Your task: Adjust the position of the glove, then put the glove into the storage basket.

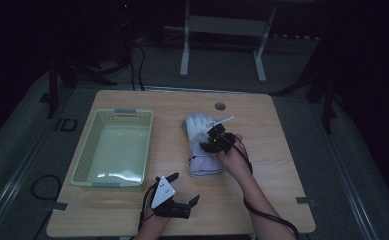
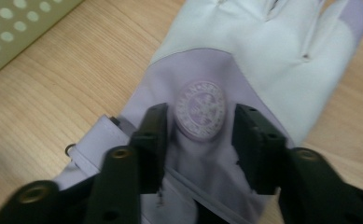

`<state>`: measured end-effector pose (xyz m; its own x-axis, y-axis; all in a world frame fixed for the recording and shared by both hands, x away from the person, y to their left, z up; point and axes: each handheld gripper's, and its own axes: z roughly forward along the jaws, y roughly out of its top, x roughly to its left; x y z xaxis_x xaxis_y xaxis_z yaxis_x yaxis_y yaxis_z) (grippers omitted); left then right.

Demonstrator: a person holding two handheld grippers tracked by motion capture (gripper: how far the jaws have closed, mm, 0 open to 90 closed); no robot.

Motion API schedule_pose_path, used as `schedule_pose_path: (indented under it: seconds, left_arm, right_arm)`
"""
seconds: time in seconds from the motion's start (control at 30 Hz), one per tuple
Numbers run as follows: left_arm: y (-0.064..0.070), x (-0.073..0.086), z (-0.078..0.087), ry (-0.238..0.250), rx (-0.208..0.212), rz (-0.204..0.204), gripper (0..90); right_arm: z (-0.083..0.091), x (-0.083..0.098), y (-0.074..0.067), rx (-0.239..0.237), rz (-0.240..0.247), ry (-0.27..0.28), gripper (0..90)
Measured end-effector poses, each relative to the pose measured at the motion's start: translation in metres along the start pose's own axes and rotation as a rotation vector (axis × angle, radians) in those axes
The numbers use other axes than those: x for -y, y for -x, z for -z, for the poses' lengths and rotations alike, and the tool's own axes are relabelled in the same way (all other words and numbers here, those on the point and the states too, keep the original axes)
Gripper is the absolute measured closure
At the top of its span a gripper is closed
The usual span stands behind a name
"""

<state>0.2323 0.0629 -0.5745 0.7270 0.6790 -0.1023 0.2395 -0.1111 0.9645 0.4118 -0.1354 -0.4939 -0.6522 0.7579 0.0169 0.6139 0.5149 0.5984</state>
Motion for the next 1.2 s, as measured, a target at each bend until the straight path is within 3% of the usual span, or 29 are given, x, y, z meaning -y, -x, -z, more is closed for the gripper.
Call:
schedule_pose_path:
  seconds: [0.23,0.3,0.37,0.43,0.53,0.63,0.67,0.7,0.73,0.77,0.8,0.87,0.93,1.0,1.1,1.2]
  left_arm:
    - [-0.004,0.000,-0.001,0.001,0.035,0.046,0.2]
    - [-0.006,0.000,0.000,0.000,0.045,0.055,0.2]
    - [-0.006,0.000,0.000,0.002,0.069,0.072,0.2]
    - [-0.006,0.000,-0.001,-0.007,0.059,0.070,0.2]
    - [-0.007,-0.001,-0.004,-0.034,0.080,0.077,0.2]
    - [-0.009,-0.008,-0.005,-0.037,0.101,0.126,0.2]
    - [-0.009,-0.008,-0.005,-0.037,0.101,0.126,0.2]
    - [-0.011,-0.013,-0.005,-0.037,0.113,0.140,0.1]
    - [-0.011,-0.016,-0.005,-0.040,0.119,0.147,0.1]
    - [-0.013,-0.024,-0.005,-0.041,0.112,0.146,0.2]
    - [-0.014,-0.028,-0.005,-0.052,0.109,0.138,0.2]
    - [-0.014,-0.034,-0.007,-0.041,0.078,0.114,0.2]
    - [-0.016,-0.040,-0.011,-0.071,0.049,0.111,0.2]
    - [-0.019,-0.045,-0.016,-0.104,-0.002,0.098,0.2]
    - [-0.022,-0.054,-0.023,-0.175,-0.026,0.120,0.2]
    - [-0.025,-0.065,-0.031,-0.212,-0.044,0.140,0.2]
  right_arm:
    - [0.017,0.008,0.006,-0.071,0.019,0.034,22.5]
    - [0.022,0.011,0.008,-0.123,0.014,0.037,13.8]
    - [0.026,0.014,0.010,-0.142,0.023,0.062,14.6]
    - [0.030,0.018,0.012,-0.164,0.029,0.079,14.5]
    - [0.035,0.023,0.013,-0.157,0.067,0.094,14.5]
    - [0.048,0.035,0.018,-0.101,0.170,0.160,13.9]
    - [0.048,0.035,0.018,-0.101,0.170,0.160,13.9]
    - [0.057,0.040,0.022,-0.057,0.198,0.208,13.9]
    - [0.057,0.040,0.022,-0.057,0.198,0.208,13.9]
    - [0.065,0.044,0.029,-0.036,0.198,0.260,13.8]
    - [0.067,0.045,0.031,-0.026,0.195,0.277,13.9]
    - [0.072,0.046,0.037,0.000,0.167,0.259,13.9]
    - [0.074,0.046,0.043,-0.003,0.121,0.214,13.4]
    - [0.075,0.047,0.047,0.009,0.112,0.211,13.9]
    - [0.074,0.048,0.051,0.019,0.081,0.229,13.7]
    - [0.073,0.048,0.056,0.017,0.031,0.240,12.6]
